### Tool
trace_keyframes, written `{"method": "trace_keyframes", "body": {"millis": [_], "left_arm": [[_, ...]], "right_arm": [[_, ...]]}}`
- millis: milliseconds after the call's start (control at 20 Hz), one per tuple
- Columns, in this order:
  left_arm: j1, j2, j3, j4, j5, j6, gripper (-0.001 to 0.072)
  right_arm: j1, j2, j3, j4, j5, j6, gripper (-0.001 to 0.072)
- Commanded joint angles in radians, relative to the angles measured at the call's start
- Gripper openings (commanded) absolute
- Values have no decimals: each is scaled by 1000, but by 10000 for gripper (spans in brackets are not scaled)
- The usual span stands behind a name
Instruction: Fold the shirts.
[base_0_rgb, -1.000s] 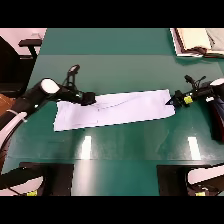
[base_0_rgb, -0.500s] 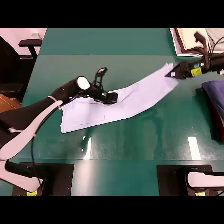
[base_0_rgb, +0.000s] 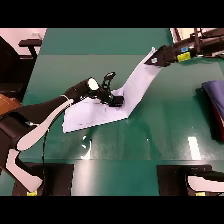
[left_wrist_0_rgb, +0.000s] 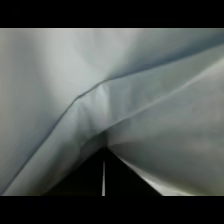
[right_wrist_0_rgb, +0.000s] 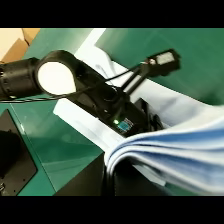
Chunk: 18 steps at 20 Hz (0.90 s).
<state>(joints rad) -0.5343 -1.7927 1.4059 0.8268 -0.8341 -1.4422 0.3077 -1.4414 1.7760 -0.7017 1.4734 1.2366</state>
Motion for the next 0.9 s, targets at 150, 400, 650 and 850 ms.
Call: {"method": "trace_keyframes", "body": {"millis": [150, 400, 650, 850], "left_arm": [[147, 166, 30, 53, -60, 4, 20], [403, 500, 30, 217, -114, 36, 21], [585, 713, 30, 299, -142, 37, 21], [637, 749, 30, 303, -191, 37, 21]], "right_arm": [[158, -4, 19, 9, -74, 6, 17], [411, -138, 20, 108, -295, -37, 19], [606, -319, 19, 100, -465, -94, 563], [511, -340, 3, 91, -269, -89, 555]]}}
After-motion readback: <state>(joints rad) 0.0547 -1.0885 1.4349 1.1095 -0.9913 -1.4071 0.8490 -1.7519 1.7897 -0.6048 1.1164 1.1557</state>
